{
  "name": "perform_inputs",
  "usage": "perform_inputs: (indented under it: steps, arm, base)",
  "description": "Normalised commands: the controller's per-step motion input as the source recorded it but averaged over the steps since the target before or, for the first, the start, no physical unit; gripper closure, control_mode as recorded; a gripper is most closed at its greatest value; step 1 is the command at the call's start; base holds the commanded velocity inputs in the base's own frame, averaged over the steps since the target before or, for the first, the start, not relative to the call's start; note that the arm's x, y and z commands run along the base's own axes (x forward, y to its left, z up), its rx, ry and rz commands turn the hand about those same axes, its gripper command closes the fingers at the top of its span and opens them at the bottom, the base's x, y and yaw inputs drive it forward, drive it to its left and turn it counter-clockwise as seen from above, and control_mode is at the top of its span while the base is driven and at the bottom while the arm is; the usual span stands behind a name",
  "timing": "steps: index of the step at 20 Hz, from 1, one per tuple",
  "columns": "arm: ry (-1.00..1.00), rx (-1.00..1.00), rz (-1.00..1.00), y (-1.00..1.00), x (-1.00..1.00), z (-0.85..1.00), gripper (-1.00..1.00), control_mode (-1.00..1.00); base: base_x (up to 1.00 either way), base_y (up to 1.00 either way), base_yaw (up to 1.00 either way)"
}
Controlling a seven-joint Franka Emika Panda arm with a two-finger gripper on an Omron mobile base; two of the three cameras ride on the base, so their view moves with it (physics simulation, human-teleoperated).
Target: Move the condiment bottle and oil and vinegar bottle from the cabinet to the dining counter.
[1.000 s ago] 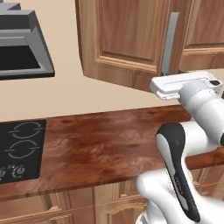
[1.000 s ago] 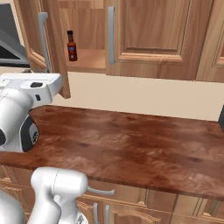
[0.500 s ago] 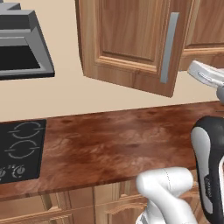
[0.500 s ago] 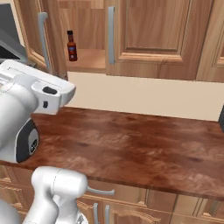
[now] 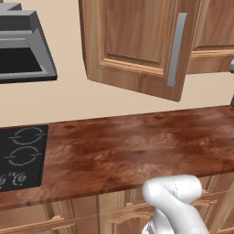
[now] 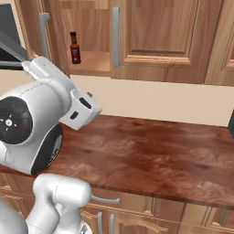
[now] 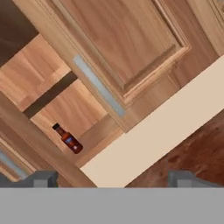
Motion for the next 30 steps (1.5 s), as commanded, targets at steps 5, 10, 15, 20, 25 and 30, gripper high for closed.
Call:
perform_inputs:
  steps: [5, 10, 15, 20, 25, 30]
  arm:
    - [0.11, 0.16, 0.10, -0.01, 0.48, -0.60, -1.00, -1.00]
    - [0.12, 0.15, 0.12, 0.13, 0.68, -0.44, -1.00, -1.00]
    - [0.12, 0.13, 0.17, 0.08, 0.63, -0.11, -1.00, -1.00]
    - [0.11, 0.04, 0.23, 0.31, 0.41, 0.00, -1.00, -1.00]
    - [0.07, 0.01, 0.22, 0.55, 0.06, 0.00, -1.00, -1.00]
    - [0.01, 0.00, 0.26, 0.70, -0.28, 0.01, -1.00, -1.00]
  base:
    - [0.00, 0.00, 0.00]
    - [0.00, 0.00, 0.00]
    - [0.00, 0.00, 0.00]
    - [0.00, 0.00, 0.00]
    - [0.00, 0.00, 0.00]
    - [0.00, 0.00, 0.00]
